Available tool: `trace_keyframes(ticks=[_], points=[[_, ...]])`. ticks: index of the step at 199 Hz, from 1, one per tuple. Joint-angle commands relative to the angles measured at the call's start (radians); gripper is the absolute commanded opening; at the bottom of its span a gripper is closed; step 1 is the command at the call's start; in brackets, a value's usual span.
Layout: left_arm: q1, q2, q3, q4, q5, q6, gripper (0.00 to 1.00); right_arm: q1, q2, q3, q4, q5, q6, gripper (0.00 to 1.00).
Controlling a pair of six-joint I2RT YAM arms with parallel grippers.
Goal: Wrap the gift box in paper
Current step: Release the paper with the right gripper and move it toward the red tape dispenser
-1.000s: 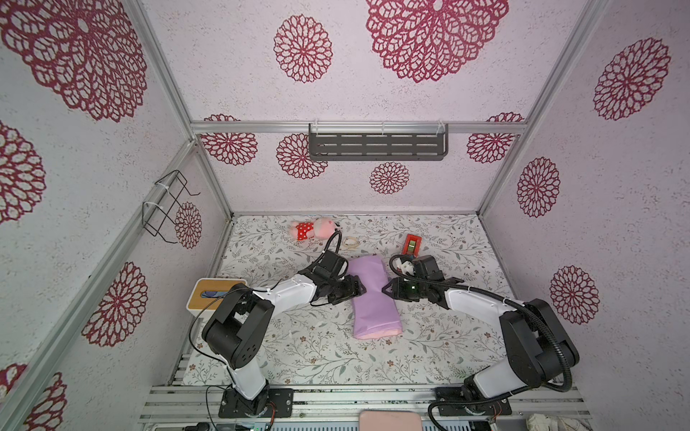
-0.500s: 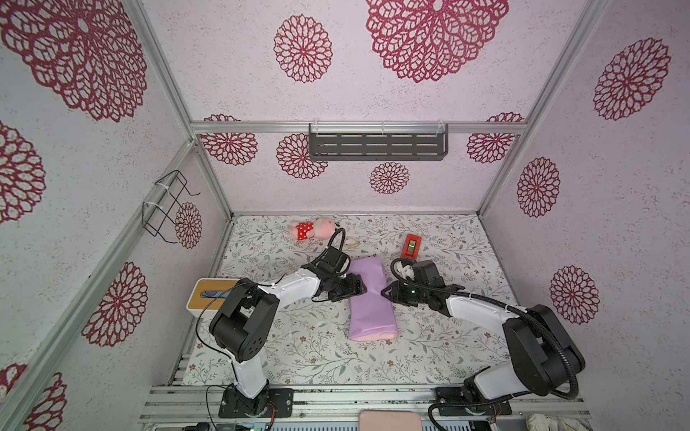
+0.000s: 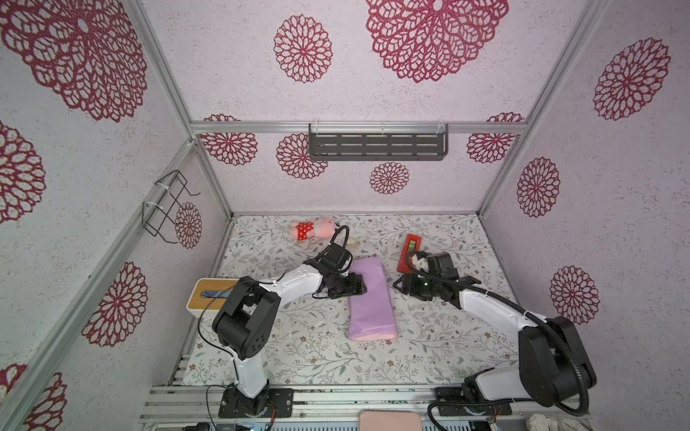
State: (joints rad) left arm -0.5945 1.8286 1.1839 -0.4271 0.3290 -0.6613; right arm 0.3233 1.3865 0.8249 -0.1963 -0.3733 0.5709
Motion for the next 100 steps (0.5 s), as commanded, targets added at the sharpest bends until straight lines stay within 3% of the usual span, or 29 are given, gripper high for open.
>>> trace_keyframes(ticks=[1,40,100], points=[[0.004,0.042,-0.009,-0.096,-0.066,0.035,0.77,-0.072,-0.025,0.072,-0.044,0.012,-0.061,0.60],[0.002,0.040,-0.011,-0.106,-0.081,0.035,0.77,-0.176,0.064,0.178,-0.009,-0.016,-0.032,0.62],[0.002,0.035,-0.013,-0.105,-0.099,0.032,0.80,-0.198,0.267,0.298,0.107,-0.045,0.046,0.52]])
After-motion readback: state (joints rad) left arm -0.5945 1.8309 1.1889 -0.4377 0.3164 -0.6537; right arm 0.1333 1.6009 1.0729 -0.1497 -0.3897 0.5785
